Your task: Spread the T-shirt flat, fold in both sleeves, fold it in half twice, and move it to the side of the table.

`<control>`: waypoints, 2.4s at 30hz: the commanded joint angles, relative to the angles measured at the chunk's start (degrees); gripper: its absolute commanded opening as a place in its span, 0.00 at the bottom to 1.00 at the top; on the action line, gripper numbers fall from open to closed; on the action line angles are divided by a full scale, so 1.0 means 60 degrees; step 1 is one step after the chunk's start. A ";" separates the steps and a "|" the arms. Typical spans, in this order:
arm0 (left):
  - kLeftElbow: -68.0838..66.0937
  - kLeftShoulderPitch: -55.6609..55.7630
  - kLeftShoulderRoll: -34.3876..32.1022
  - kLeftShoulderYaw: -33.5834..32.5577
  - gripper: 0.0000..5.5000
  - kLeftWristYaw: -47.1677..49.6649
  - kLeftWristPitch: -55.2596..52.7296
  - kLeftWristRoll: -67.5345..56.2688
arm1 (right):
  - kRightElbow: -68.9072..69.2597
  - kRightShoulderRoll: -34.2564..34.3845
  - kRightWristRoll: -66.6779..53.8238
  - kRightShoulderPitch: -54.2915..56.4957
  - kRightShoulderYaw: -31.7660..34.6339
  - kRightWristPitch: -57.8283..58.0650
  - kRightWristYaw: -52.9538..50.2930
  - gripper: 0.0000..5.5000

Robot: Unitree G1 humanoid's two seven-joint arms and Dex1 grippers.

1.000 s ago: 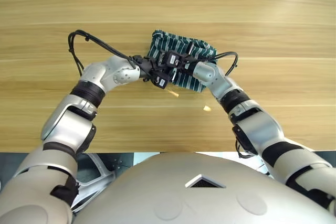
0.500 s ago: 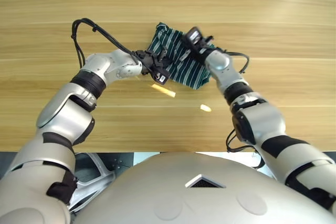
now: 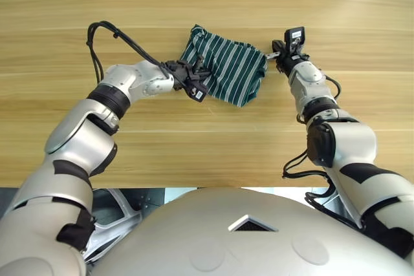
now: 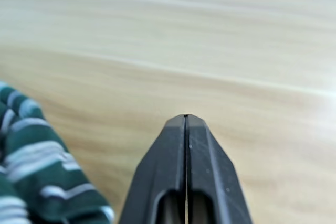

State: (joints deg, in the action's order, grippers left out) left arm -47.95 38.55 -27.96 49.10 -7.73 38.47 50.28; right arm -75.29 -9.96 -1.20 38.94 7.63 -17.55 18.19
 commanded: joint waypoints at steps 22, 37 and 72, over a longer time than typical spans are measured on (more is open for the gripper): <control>0.4674 -0.2818 -0.2635 -0.2453 0.00 -0.2575 0.0612 -0.1678 | 0.1057 0.0822 0.1142 -0.0111 -0.1564 -0.2334 0.1135 0.00; 0.3238 -0.2709 -0.2259 -0.1781 0.00 -0.2715 0.0369 -0.0068 | 0.4961 0.1419 0.0395 -0.2346 -0.3506 -0.3484 0.5351 0.00; 0.2930 -0.2566 -0.1840 -0.1437 0.00 -0.2407 0.0469 -0.0047 | 0.0028 0.1829 0.4249 0.0269 -0.4858 -0.0299 -0.1693 0.00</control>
State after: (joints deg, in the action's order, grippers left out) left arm -28.64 25.57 -39.16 37.81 -20.26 41.97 47.11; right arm -72.78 2.91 23.58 40.96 -21.75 -23.00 9.54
